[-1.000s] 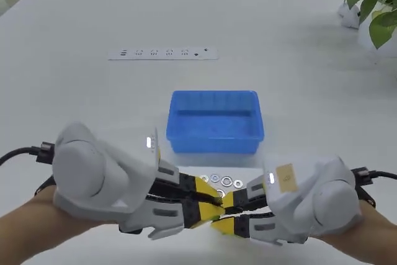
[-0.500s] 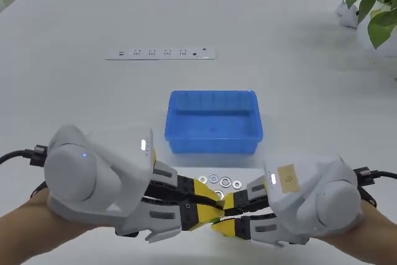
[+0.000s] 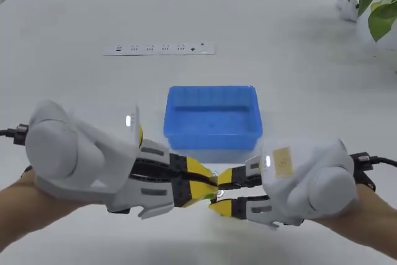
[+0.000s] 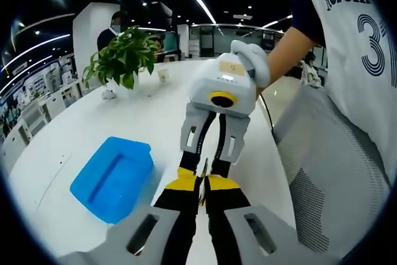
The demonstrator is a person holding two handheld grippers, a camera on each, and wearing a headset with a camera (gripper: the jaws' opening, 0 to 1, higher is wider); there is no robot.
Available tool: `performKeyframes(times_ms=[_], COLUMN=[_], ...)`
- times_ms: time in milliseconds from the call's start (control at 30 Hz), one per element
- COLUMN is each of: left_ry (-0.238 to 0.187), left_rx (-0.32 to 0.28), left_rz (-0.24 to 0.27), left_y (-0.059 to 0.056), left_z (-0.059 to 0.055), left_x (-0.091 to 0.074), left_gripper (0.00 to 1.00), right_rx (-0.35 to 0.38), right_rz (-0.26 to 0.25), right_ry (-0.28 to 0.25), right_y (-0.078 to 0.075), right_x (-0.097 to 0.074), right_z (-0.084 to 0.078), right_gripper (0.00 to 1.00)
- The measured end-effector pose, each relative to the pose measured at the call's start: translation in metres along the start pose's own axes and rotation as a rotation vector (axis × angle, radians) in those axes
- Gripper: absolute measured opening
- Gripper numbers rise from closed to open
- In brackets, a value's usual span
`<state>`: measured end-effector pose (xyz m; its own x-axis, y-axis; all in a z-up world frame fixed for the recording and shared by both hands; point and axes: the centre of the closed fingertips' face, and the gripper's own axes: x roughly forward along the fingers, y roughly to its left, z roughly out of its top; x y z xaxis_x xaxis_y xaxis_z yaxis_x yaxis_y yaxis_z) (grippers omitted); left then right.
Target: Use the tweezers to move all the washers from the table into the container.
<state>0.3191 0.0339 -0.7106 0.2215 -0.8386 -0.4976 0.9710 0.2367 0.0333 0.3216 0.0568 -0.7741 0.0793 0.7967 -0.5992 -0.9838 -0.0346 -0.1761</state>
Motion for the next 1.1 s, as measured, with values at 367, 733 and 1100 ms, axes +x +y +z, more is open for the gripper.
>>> performKeyframes(times_ms=[367, 733, 1100], left_ry=[-0.057, -0.018, -0.011], left_rx=[0.007, 0.011, 0.003], left_rz=[-0.024, -0.038, -0.035], left_y=[0.007, 0.008, 0.012], left_z=[0.007, -0.005, -0.009], left_x=[0.003, 0.010, 0.011], left_gripper=[0.07, 0.07, 0.07], right_rx=[0.041, 0.051, 0.077], right_rz=[-0.046, -0.039, -0.034], right_ry=[-0.045, -0.016, -0.020], right_y=[-0.011, -0.012, -0.013], right_x=[-0.008, -0.001, 0.002], right_z=[0.006, -0.005, -0.007], right_gripper=[0.12, 0.11, 0.12])
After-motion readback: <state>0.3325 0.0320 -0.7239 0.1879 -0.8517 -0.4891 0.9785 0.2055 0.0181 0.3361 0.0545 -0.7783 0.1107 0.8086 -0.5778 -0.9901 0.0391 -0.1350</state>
